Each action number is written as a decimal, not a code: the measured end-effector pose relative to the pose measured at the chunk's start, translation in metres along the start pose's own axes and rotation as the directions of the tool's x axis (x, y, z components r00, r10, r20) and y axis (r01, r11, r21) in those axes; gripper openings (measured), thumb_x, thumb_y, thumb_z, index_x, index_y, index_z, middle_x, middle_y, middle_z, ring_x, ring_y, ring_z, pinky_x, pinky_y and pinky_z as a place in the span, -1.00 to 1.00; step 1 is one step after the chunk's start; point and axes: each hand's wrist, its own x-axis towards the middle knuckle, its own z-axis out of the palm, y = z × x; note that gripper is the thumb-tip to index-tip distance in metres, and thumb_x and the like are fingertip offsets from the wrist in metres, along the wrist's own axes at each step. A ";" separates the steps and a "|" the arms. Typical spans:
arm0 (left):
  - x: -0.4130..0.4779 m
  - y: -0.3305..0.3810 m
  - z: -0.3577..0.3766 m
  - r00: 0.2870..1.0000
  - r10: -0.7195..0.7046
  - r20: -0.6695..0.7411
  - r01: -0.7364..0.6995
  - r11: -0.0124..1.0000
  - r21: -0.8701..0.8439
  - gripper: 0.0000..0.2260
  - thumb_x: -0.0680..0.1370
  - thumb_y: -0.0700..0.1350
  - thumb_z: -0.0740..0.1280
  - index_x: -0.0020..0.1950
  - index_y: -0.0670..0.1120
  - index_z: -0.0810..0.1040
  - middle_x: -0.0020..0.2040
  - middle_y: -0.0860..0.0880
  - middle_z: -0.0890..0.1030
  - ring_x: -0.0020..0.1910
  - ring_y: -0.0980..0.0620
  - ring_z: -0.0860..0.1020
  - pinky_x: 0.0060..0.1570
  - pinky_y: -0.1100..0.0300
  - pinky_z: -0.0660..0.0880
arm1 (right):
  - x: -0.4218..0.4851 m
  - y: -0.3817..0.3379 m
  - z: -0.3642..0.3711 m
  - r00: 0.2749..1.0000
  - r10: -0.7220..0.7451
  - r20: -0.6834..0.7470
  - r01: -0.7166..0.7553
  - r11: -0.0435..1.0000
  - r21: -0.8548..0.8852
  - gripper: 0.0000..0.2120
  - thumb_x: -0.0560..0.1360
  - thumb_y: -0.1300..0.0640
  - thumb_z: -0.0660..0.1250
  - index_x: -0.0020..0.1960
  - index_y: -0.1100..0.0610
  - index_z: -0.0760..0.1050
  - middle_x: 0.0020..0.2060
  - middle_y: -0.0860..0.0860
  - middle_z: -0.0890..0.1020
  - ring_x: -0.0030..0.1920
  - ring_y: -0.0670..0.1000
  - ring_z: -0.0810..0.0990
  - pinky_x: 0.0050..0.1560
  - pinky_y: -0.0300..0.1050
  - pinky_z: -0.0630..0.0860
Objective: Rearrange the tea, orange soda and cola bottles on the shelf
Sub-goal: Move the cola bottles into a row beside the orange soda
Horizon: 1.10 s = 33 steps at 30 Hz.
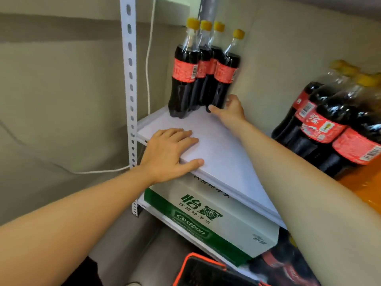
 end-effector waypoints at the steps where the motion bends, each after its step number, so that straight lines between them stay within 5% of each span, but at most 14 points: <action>1: 0.000 0.000 0.001 1.000 0.000 -0.008 0.000 1.000 0.006 -0.30 0.50 0.47 0.02 0.44 0.12 0.54 0.48 0.06 0.50 0.46 -0.01 0.42 0.32 0.04 0.31 | 0.009 0.001 0.005 1.000 -0.003 -0.007 0.003 0.999 0.033 -0.39 0.41 0.08 0.60 0.36 0.17 0.42 0.14 -0.04 0.58 0.14 0.02 0.60 0.15 -0.14 0.52; 4: 0.001 -0.001 0.003 1.000 0.002 -0.024 -0.001 1.000 0.015 -0.31 0.49 0.47 0.02 0.43 0.12 0.55 0.47 0.07 0.51 0.45 0.00 0.43 0.31 0.06 0.31 | 0.028 0.004 0.016 1.000 0.003 -0.023 -0.001 0.995 0.097 -0.45 0.38 0.16 0.61 0.29 0.20 0.49 0.18 0.09 0.66 0.15 0.12 0.67 0.20 0.12 0.61; 7: 0.002 -0.002 0.005 1.000 0.003 -0.029 -0.003 1.000 0.027 -0.31 0.50 0.47 0.01 0.43 0.13 0.54 0.46 0.09 0.51 0.44 0.01 0.43 0.29 0.06 0.31 | 0.037 0.007 0.022 0.997 0.027 -0.069 -0.018 0.990 0.138 -0.47 0.39 0.18 0.61 0.27 0.24 0.49 0.16 0.13 0.68 0.11 0.16 0.69 0.12 0.16 0.64; 10: 0.002 -0.003 0.005 0.999 0.013 -0.031 -0.012 1.000 0.029 -0.31 0.51 0.47 0.01 0.43 0.13 0.55 0.46 0.08 0.52 0.43 0.01 0.44 0.27 0.06 0.32 | 0.036 0.008 0.021 0.995 0.040 -0.089 -0.020 0.978 0.208 -0.54 0.39 0.22 0.61 0.22 0.25 0.53 0.12 0.15 0.70 -0.02 0.09 0.72 -0.06 -0.05 0.68; 17: 0.002 -0.002 0.005 0.999 0.018 -0.034 -0.017 0.999 0.046 -0.34 0.53 0.46 0.00 0.42 0.15 0.55 0.44 0.07 0.53 0.41 -0.01 0.46 0.24 0.05 0.33 | -0.014 0.011 -0.003 0.997 0.055 -0.057 -0.039 0.969 0.242 -0.50 0.39 0.20 0.61 0.26 0.23 0.52 0.13 0.10 0.68 0.05 0.04 0.67 0.01 -0.10 0.62; 23: 0.002 0.001 -0.007 0.998 -0.019 0.067 0.018 1.000 0.020 -0.29 0.50 0.50 -0.05 0.46 0.17 0.49 0.49 0.07 0.48 0.43 -0.01 0.40 0.28 0.03 0.30 | -0.100 0.006 -0.045 0.998 0.066 -0.008 -0.062 0.972 0.228 -0.61 0.42 0.16 0.60 0.18 0.13 0.56 -0.03 -0.08 0.67 -0.15 -0.28 0.63 -0.26 -0.40 0.51; 26: 0.004 0.007 -0.020 0.978 -0.089 0.191 0.103 0.993 -0.064 -0.24 0.45 0.53 -0.02 0.51 0.19 0.43 0.55 0.08 0.39 0.51 -0.02 0.31 0.38 -0.02 0.23 | -0.152 -0.004 -0.069 0.997 0.071 0.019 -0.073 0.960 0.269 -0.75 0.44 0.13 0.58 0.05 0.01 0.59 -0.08 -0.13 0.67 -0.21 -0.34 0.63 -0.29 -0.45 0.47; 29: 0.000 0.019 -0.032 0.961 -0.152 0.229 0.205 0.952 -0.228 -0.36 0.50 0.39 0.27 0.49 0.11 0.47 0.51 0.00 0.45 0.49 -0.08 0.38 0.45 -0.05 0.25 | -0.203 -0.010 -0.093 0.997 0.067 0.038 -0.076 0.948 0.310 -0.81 0.46 0.12 0.56 0.02 -0.01 0.61 -0.09 -0.04 0.70 -0.11 -0.15 0.68 -0.14 -0.31 0.56; 31: -0.003 0.035 -0.039 0.953 -0.211 0.217 0.288 0.851 -0.439 -0.48 0.55 0.16 0.43 0.47 0.03 0.50 0.42 -0.01 0.55 0.40 -0.05 0.49 0.42 -0.04 0.38 | -0.232 -0.009 -0.109 0.995 0.076 0.060 -0.093 0.931 0.352 -0.81 0.48 0.09 0.54 0.07 0.00 0.62 -0.07 -0.03 0.73 -0.02 -0.03 0.70 -0.01 -0.13 0.62; 33: -0.006 0.059 -0.048 0.948 -0.207 0.243 0.318 0.684 -0.656 -0.56 0.58 0.02 0.45 0.44 -0.02 0.52 0.34 0.00 0.61 0.34 0.00 0.54 0.40 -0.01 0.44 | -0.262 -0.009 -0.122 0.996 0.070 0.055 -0.086 0.917 0.390 -0.79 0.48 -0.01 0.53 0.09 -0.02 0.63 -0.08 -0.06 0.74 -0.03 -0.07 0.71 -0.05 -0.17 0.59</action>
